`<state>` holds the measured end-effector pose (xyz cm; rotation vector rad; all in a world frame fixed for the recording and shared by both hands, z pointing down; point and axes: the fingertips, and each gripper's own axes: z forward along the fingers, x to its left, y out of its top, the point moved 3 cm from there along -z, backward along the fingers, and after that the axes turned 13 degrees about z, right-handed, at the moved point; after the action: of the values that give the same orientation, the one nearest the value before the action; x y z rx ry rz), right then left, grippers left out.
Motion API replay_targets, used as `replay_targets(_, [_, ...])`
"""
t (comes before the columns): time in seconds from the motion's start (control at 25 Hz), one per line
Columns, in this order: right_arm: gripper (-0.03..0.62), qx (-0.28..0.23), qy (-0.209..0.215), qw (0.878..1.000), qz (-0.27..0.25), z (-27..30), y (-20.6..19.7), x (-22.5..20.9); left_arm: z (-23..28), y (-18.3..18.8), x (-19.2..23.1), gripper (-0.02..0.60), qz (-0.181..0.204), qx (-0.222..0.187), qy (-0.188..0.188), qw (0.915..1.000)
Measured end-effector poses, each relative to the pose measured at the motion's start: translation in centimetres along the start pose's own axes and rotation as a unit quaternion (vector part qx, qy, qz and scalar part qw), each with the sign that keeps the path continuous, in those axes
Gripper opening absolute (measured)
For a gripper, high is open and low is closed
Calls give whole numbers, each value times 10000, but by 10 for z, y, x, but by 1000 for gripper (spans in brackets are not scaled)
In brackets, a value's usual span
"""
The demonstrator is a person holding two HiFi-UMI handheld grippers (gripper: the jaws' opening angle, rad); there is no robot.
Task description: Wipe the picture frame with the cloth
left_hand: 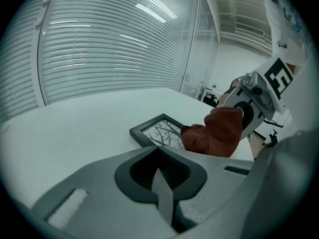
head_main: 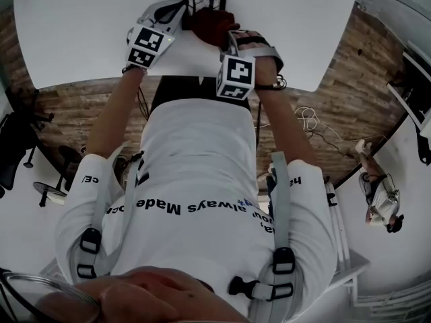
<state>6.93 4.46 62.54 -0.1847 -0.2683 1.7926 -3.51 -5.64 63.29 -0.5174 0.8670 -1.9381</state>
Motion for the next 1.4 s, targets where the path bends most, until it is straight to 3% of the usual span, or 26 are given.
replay_targets(0.16, [18,-575,-269,9950,771,-32,10,-26,-4,6,1,2,60,-39,79,9999])
replay_targets(0.28, [18,-1281,-541,9788,1506,-70,19,-59,-16,33,12,2,-5,-373,267,9989])
replay_targets(0.44, [18,-2465,-891,9337,2440,-134,35,-95,-45,82,20,2,-72,-916,538,9943])
replay_targets(0.56, [18,-3224,-1162,8955,2840,-184,48,-109,-74,122,20,2,-97,-1375,719,9878])
replay_targets(0.76, [20,-4262,-1490,8357,3127,-258,72,-113,-128,186,9,2,112,-2051,962,9739])
replay_targets(0.92, [19,-4728,-1603,8063,3173,-302,88,-105,-169,224,1,2,302,-2529,1100,9607])
replay_targets(1.08, [18,-5285,-1527,7658,3329,-334,97,-99,-205,258,-9,2,483,-2891,1215,9483])
replay_targets(1.24, [19,-5642,-1636,7449,3162,-360,107,-97,-227,277,-18,2,533,-3142,1245,9396])
replay_targets(1.4, [18,-5824,-1652,7390,2957,-382,117,-94,-243,292,-21,2,630,-3329,1237,9327])
